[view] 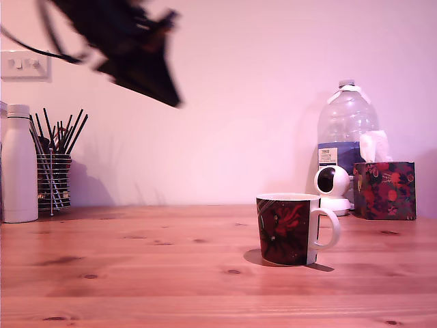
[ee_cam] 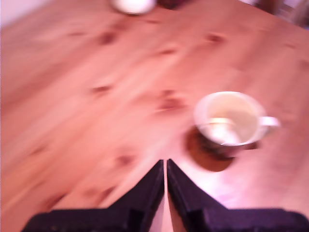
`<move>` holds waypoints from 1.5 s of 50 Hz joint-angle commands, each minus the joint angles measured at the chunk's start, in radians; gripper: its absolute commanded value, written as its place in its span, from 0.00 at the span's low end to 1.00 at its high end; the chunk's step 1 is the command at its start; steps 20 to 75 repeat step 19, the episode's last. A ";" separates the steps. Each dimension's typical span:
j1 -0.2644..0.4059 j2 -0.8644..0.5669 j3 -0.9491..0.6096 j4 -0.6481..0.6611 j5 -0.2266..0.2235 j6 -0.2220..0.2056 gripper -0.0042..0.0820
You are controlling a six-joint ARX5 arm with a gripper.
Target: Pick up the coffee capsules from the table one by one and drop them inside the nearest coffee cup
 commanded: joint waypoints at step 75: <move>0.129 -0.187 -0.085 -0.021 0.031 -0.004 0.03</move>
